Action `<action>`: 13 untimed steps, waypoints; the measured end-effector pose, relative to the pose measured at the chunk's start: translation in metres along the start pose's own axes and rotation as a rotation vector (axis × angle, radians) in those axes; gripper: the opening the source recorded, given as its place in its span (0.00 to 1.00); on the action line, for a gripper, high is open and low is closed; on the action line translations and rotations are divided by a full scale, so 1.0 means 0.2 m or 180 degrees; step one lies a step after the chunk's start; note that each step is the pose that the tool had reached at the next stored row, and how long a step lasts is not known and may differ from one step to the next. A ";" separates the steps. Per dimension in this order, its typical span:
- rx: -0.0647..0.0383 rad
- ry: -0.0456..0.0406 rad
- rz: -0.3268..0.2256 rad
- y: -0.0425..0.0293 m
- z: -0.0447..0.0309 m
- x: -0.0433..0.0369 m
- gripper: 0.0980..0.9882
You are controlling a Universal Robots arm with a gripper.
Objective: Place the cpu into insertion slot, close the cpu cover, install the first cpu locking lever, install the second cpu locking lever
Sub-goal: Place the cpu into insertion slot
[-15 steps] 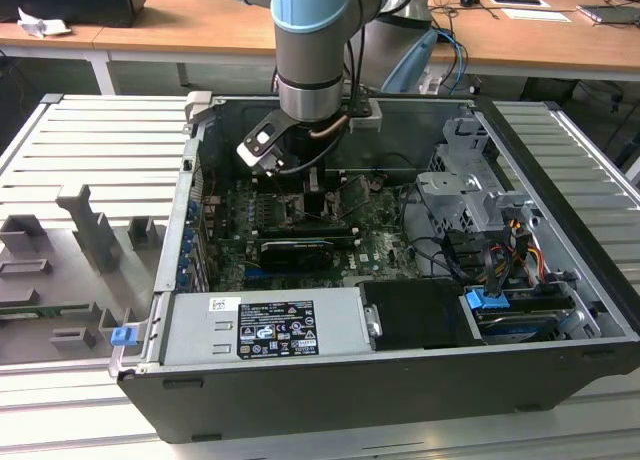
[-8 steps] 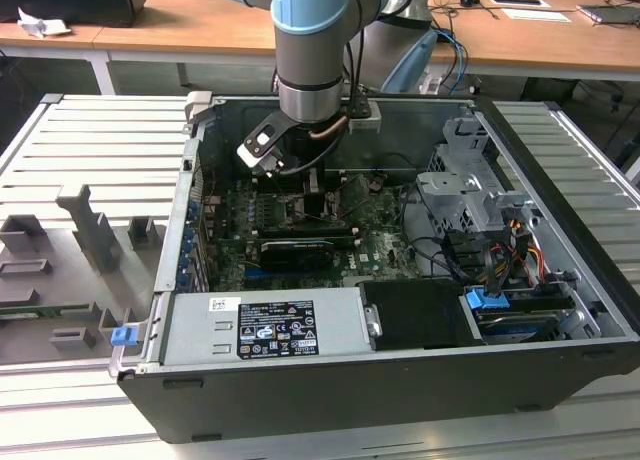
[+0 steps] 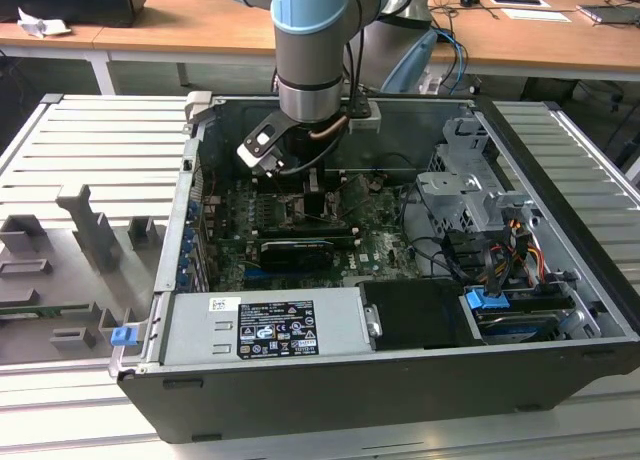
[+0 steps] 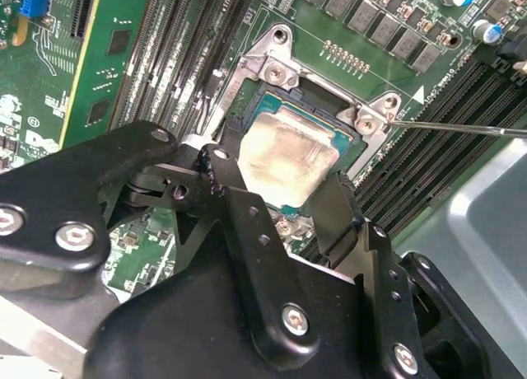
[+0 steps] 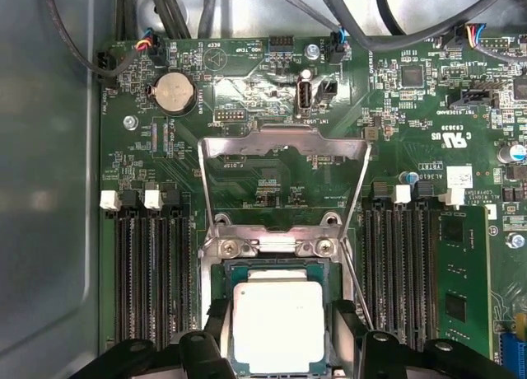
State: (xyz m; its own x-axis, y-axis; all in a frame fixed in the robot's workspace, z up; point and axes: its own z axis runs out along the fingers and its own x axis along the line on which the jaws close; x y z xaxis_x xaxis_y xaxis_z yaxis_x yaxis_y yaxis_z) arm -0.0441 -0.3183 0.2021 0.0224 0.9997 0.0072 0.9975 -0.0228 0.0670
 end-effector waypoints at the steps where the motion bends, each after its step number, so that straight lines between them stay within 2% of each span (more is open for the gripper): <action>1: 0.0000 -0.0001 0.0000 0.000 -0.005 0.000 0.57; 7: 0.0000 0.0000 0.0000 0.002 -0.030 0.000 0.57; 8: 0.0000 0.0000 0.0000 0.003 -0.041 0.000 0.41; 9: 0.0001 0.0000 0.0000 0.003 -0.048 0.000 0.01; 13: 0.0001 0.0000 0.0001 0.004 -0.061 0.000 0.01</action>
State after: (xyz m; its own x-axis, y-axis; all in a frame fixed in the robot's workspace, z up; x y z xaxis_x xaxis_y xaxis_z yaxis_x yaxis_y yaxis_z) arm -0.0440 -0.3183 0.2144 0.0226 0.9997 0.0071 0.9975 -0.0230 0.0668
